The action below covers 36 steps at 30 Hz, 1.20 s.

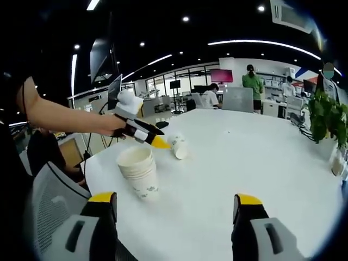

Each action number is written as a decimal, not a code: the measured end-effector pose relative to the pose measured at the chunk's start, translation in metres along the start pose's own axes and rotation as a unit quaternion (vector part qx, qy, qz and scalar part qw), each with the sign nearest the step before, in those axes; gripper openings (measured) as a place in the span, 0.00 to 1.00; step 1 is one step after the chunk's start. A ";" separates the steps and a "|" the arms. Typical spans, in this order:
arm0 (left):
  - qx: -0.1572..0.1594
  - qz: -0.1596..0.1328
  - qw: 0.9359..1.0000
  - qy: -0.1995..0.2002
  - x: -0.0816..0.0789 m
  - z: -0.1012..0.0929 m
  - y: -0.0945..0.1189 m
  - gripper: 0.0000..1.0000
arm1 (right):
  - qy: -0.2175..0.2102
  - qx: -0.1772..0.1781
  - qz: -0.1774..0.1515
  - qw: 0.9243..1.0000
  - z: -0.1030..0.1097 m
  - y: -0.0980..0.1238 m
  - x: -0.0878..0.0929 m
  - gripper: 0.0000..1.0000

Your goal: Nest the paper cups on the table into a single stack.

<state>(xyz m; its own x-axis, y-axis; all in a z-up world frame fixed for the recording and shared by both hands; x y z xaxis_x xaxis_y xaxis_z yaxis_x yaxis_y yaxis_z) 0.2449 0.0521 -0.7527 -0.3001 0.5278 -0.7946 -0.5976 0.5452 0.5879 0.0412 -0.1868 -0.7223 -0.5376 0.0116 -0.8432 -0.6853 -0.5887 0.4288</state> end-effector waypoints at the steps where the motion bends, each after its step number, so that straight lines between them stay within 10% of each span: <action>1: -0.002 0.004 1.000 -0.002 0.003 0.000 -0.005 0.74 | -0.001 0.001 0.001 1.000 -0.001 0.000 0.000 0.89; 36: -0.016 0.019 1.000 0.008 -0.003 0.010 -0.038 0.57 | -0.008 0.014 0.003 1.000 -0.006 0.001 0.002 0.86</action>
<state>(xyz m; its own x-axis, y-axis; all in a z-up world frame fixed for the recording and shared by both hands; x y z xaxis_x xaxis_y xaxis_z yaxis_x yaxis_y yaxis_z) 0.2763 0.0364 -0.7707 -0.3344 0.5370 -0.7745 -0.6091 0.5039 0.6124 0.0424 -0.1928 -0.7253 -0.5500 0.0214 -0.8349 -0.6946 -0.5668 0.4430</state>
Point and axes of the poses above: the point that each gripper's makers call its tool centre point, and the gripper's own axes: y roughly backward along the fingers, z roughly to its left, x roughly out of its underside, the point moved 6 cm from there along y, roughly backward along the fingers, and after that the axes turned 13 degrees about -y, right-handed, at the moved point
